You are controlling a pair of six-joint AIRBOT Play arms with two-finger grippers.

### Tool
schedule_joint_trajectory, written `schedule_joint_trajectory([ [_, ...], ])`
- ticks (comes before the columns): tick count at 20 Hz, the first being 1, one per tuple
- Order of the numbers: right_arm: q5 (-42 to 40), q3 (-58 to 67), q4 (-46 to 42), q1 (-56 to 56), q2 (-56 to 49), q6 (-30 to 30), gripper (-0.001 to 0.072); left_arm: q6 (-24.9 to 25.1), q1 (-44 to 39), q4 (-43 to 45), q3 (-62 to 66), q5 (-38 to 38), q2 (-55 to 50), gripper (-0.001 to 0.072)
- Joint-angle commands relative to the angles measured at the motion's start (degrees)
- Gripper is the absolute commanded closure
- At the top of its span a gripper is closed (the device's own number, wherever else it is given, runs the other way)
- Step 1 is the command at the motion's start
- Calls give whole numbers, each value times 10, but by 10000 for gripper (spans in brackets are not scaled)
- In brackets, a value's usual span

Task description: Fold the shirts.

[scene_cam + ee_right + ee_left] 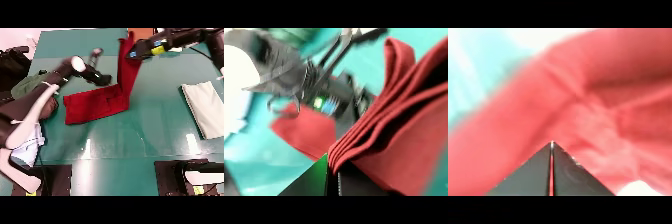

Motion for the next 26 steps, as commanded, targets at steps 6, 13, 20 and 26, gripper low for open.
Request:
schedule_joint_trajectory([
  [6,-264,1,126,255,-139,-80,409,1,198,135,10,-64,261,682],
  [13,-143,-7,-47,180,-115,-42,407,1,181,132,7,-61,297,683],
  [20,-68,-214,-89,-46,-89,14,88,5,121,130,-1,-49,278,682],
  [26,-78,-243,47,-51,-198,-4,92,5,121,125,-1,-49,268,683],
])
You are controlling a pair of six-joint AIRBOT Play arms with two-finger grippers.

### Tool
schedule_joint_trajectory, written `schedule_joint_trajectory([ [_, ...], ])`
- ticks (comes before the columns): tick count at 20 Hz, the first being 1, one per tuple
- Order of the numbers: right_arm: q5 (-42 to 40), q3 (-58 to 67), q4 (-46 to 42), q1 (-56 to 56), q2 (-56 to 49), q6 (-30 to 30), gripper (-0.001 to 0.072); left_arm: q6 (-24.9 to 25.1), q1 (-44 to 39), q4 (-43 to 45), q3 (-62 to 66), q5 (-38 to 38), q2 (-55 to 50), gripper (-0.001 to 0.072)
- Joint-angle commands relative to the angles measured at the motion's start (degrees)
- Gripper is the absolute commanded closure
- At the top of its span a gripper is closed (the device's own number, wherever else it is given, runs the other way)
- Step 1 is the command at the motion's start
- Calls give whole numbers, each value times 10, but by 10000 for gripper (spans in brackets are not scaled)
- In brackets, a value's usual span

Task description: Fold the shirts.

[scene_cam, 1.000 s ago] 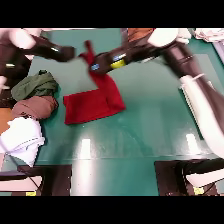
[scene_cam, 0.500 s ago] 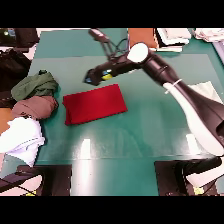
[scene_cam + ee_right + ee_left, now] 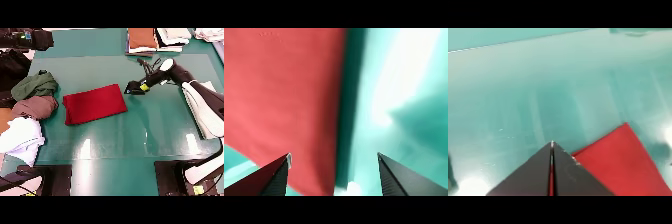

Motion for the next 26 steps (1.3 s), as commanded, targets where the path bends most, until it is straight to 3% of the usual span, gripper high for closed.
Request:
schedule_joint_trajectory([
  [1,-3,4,68,18,-61,-10,124,0,-2,-1,0,0,-3,682],
  [5,-40,84,128,92,-130,-20,168,0,-2,-8,0,0,-3,682],
  [7,-56,132,138,124,-156,-35,545,0,-2,-24,0,0,-3,683],
  [8,-64,153,131,136,-160,-41,636,0,-2,-33,0,0,-3,683],
  [10,-87,179,129,139,-148,-44,691,0,-10,-36,0,1,-3,683],
  [14,-81,196,18,71,-63,-37,692,2,-67,-23,0,2,-3,683],
  [20,19,196,-177,-149,81,46,692,15,-119,-24,0,7,-3,683],
  [26,76,196,-213,-377,139,84,692,13,-119,-26,0,17,-3,683],
])
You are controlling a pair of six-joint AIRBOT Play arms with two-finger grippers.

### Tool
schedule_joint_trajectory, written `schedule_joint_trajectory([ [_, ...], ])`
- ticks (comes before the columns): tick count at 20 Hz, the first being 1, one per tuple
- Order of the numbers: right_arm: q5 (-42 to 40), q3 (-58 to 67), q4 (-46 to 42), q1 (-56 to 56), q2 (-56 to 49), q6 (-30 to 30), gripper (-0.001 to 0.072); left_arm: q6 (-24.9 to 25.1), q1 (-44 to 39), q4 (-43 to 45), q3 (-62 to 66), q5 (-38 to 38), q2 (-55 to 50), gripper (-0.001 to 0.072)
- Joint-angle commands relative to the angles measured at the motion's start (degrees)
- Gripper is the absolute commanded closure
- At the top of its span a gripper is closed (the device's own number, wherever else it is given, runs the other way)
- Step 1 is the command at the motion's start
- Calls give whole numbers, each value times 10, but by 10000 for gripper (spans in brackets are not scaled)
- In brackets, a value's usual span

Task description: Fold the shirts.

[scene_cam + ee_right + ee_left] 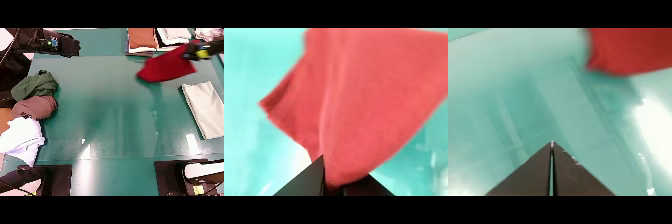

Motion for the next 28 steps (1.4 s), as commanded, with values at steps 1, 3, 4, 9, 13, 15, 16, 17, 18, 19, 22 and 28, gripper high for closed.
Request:
schedule_joint_trajectory([
  [1,40,1,-28,-121,25,29,692,-2,-3,-1,0,12,0,683],
  [3,49,1,-27,-159,25,42,692,-4,-3,-1,0,17,0,683],
  [4,51,1,-27,-171,25,49,692,-3,-3,-1,0,17,0,683],
  [9,42,1,-108,-176,49,78,692,-3,-3,-1,0,17,0,683],
  [13,41,1,-159,-172,83,93,692,-3,-3,-1,0,17,0,683],
  [15,64,1,-186,-172,92,107,692,-3,-3,-1,0,17,0,682],
  [16,73,0,-193,-172,96,111,692,-3,-3,-1,0,16,0,683],
  [17,77,0,-191,-172,101,113,692,-3,-3,-1,0,16,0,682],
  [18,80,0,-191,-172,106,116,692,-3,-3,-1,0,16,0,682],
  [19,80,0,-191,-172,112,121,692,-3,-3,-1,0,16,0,683],
  [22,71,-35,-192,-172,147,124,692,2,-3,-1,0,16,0,683],
  [28,15,-239,-191,-181,268,125,691,9,-3,-1,0,11,0,683],
])
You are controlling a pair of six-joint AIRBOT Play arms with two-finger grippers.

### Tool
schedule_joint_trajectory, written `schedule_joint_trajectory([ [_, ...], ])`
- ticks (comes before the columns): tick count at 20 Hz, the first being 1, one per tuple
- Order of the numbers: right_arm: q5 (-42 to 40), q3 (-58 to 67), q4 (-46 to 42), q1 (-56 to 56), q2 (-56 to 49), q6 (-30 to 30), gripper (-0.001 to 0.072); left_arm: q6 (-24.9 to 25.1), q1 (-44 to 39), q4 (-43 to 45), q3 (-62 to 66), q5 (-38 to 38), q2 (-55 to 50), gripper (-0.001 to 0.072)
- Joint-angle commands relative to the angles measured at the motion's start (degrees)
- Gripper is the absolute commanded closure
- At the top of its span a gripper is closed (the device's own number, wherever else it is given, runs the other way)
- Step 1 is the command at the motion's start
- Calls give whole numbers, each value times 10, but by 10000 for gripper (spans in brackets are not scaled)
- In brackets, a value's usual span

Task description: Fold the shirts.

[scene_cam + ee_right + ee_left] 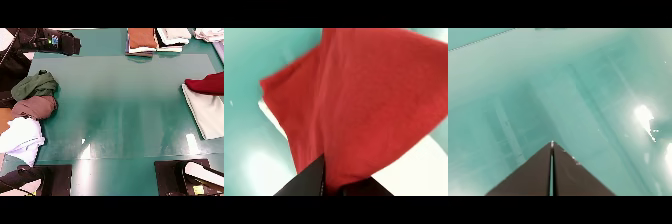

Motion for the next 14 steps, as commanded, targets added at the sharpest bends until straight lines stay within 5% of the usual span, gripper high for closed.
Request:
schedule_joint_trajectory([
  [1,-28,-106,-1,-14,73,2,691,7,0,0,0,-6,0,682],
  [5,-11,-200,-1,-74,147,1,674,15,0,0,0,-7,0,682],
  [9,-12,-281,-2,-150,195,-42,492,15,0,0,0,-7,0,682],
  [11,-28,-303,-1,-191,204,-55,243,15,0,0,0,-7,0,682],
  [14,-30,-287,21,-212,193,-55,200,15,0,0,0,-7,0,682],
])
